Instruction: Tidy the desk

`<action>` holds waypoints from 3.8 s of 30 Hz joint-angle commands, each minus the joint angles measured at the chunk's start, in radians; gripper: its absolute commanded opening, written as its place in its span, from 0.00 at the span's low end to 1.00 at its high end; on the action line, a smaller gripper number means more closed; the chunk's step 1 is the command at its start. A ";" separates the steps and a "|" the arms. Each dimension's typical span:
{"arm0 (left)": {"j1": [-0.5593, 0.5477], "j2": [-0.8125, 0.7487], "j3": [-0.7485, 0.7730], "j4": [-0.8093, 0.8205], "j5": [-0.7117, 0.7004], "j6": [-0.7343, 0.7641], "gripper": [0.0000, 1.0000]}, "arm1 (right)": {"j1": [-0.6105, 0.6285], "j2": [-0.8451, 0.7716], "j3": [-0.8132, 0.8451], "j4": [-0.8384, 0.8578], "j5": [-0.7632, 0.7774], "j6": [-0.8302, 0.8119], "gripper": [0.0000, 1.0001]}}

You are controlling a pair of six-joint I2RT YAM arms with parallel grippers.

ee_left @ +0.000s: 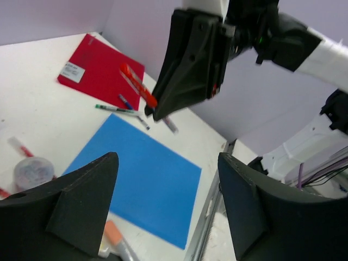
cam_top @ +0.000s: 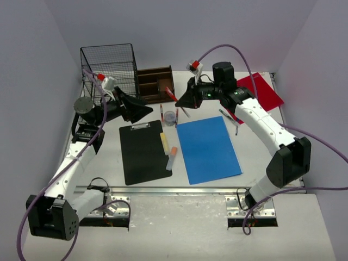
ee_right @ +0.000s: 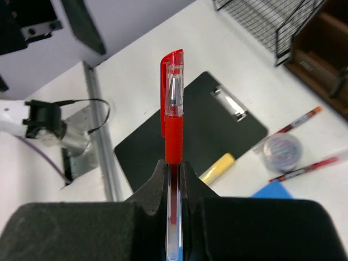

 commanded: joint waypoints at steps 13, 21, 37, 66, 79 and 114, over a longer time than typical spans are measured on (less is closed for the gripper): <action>-0.174 0.238 0.158 0.166 -0.188 -0.176 0.59 | -0.002 -0.057 -0.195 0.371 -0.173 0.405 0.00; -0.201 0.302 0.211 0.076 -0.236 -0.142 0.54 | 0.001 -0.056 -0.162 0.319 -0.124 0.362 0.00; -0.239 0.364 0.269 0.063 -0.220 -0.131 0.25 | 0.019 -0.031 -0.119 0.267 -0.054 0.311 0.00; -0.227 0.719 0.665 0.037 -1.068 0.858 0.00 | -0.225 -0.111 -0.275 -0.015 0.195 -0.005 0.99; -0.173 1.004 0.879 0.071 -1.096 0.768 0.00 | -0.249 -0.116 -0.333 -0.012 0.209 -0.045 0.99; -0.160 0.855 0.707 -0.070 -0.938 0.561 0.68 | -0.410 0.132 -0.239 -0.071 0.931 -0.015 0.47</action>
